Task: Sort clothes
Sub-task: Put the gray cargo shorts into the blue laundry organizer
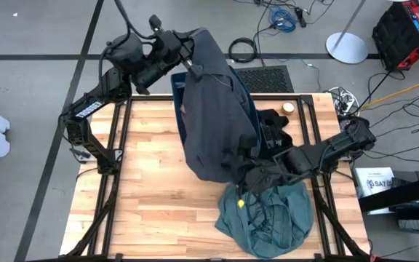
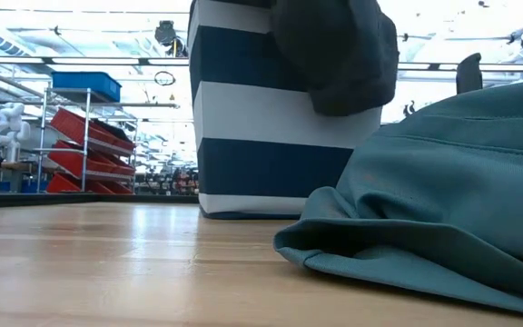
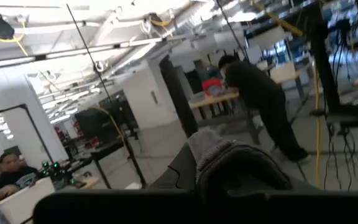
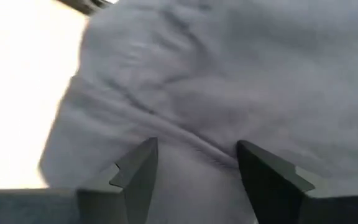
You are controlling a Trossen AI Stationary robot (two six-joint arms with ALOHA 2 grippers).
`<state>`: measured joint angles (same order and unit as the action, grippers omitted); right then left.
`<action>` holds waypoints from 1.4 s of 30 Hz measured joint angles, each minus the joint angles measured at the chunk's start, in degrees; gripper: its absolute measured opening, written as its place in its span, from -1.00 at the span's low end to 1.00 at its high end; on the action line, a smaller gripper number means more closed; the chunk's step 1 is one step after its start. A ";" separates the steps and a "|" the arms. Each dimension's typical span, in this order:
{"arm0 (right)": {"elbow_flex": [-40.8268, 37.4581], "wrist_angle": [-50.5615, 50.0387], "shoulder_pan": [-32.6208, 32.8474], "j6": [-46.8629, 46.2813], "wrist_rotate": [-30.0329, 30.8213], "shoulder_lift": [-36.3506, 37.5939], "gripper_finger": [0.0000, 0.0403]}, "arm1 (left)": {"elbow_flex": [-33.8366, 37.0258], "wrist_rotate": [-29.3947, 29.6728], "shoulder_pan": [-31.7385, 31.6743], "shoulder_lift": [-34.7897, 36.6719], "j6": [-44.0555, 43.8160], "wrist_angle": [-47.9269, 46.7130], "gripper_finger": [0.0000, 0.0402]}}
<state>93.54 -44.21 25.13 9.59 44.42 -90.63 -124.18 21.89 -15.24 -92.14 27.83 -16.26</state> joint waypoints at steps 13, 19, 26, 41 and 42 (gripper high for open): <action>1.63 -1.71 7.74 3.16 2.72 -2.34 0.03 | 0.02 -0.04 -3.22 0.00 -0.45 -2.39 -0.98; 1.55 1.21 7.62 18.48 10.06 -8.07 0.12 | 0.02 -0.06 -3.19 0.00 -0.51 -3.00 -0.98; 1.95 4.23 7.50 13.73 13.77 -8.74 0.46 | 0.04 0.02 -3.17 0.00 -0.50 -4.49 -0.98; 1.95 2.22 4.48 7.92 25.81 -14.00 0.73 | 0.04 0.72 -3.15 0.00 -0.57 -5.55 -0.98; 1.95 2.18 4.45 8.35 27.54 -14.01 0.69 | 0.04 0.74 -3.15 0.02 -0.57 -6.08 -0.98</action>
<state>95.48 -42.03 29.58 17.94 71.96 -104.64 -124.14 22.63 -18.39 -92.12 27.27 -22.34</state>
